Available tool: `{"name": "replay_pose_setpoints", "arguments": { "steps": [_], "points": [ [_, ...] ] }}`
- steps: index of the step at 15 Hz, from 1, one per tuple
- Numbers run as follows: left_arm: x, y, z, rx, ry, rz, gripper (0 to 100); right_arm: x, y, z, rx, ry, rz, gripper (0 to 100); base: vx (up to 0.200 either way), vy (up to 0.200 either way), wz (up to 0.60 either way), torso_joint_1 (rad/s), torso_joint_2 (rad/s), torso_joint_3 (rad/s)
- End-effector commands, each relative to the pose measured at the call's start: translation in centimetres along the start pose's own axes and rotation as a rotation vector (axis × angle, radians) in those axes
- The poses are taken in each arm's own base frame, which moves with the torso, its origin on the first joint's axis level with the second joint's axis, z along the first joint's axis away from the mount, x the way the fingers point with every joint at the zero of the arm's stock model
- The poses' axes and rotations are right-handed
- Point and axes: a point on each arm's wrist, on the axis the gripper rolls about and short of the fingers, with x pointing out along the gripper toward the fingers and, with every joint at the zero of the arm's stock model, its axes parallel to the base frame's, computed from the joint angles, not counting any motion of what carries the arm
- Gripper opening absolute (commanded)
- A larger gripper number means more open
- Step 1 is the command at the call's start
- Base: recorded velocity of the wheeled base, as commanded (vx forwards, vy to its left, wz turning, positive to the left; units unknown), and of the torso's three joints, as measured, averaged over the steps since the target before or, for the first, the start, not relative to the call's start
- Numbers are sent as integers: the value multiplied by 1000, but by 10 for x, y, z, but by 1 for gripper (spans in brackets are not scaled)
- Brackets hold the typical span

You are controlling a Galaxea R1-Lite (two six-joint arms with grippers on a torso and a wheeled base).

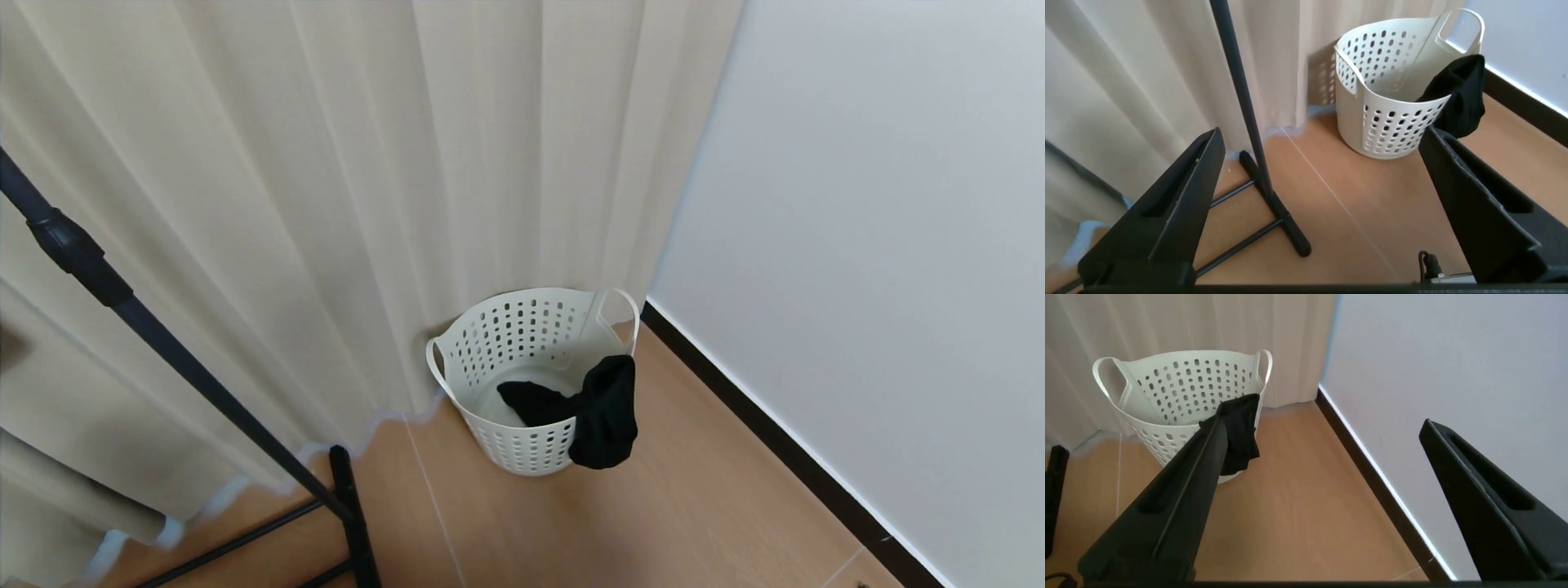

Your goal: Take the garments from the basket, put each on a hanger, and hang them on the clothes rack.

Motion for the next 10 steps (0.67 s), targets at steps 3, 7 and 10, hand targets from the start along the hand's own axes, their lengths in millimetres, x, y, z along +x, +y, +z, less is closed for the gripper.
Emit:
{"name": "replay_pose_setpoints", "arguments": {
  "steps": [3,7,10],
  "points": [
    [0,0,0,-2,3,4,100,0,0,0,0,1,0,100,0,0,0,4,4,-193],
    [0,0,0,-2,3,5,100,0,0,0,-2,1,0,100,0,0,0,4,5,-198],
    [0,0,0,-3,3,7,100,0,0,1,2,-8,-3,100,0,0,0,7,7,-201]
  ]
}}
